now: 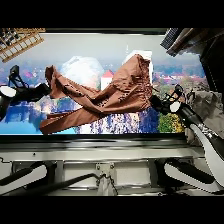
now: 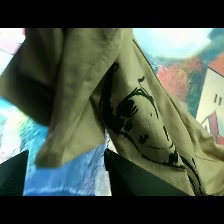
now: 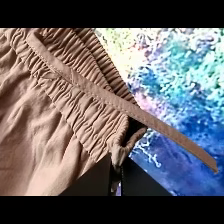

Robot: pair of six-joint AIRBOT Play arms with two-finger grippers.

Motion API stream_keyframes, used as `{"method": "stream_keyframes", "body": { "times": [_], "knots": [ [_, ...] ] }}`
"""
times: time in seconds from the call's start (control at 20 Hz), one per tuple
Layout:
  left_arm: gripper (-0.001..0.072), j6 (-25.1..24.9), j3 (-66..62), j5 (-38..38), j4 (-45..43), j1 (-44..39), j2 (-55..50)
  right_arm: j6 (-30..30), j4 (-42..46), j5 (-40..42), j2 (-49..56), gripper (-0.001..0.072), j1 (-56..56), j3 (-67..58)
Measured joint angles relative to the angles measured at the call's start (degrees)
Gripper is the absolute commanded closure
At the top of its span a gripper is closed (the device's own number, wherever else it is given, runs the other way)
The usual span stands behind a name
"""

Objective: Fold the clothes and pants, and hang the long-sleeved shirts on hangers.

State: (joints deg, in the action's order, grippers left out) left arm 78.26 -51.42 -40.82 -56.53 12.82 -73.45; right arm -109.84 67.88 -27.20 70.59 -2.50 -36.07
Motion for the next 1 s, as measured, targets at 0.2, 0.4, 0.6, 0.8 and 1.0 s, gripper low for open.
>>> {"method": "stream_keyframes", "body": {
  "times": [0.2,0.4,0.6,0.8,1.0],
  "knots": [
    [0.0345,-6.45,0.0,2.89,6.05,-1.01,-6.16,0.39,-0.02,-0.39,-0.13,0.0687,0.0,0.0],
    [0.07,-9.14,-0.31,5.2,7.69,-0.96,-9.33,0.87,-0.02,-2.38,-1.09,0.0688,-0.02,0.0],
    [0.0701,-10.82,-3.26,0.11,-1.07,1.53,-3.72,2.01,1.88,-7.41,-6.25,0.0688,-0.5,0.0],
    [0.0701,-5.03,-7.89,-2.05,-18.49,5.31,7.39,5.77,4.85,-14.82,-15.43,0.0688,-3.08,0.0],
    [0.0701,-0.09,-15.23,-6.58,-26.64,7.58,15.76,9.03,7.5,-20.48,-23.85,0.0688,-7.28,0.0]
  ]
}}
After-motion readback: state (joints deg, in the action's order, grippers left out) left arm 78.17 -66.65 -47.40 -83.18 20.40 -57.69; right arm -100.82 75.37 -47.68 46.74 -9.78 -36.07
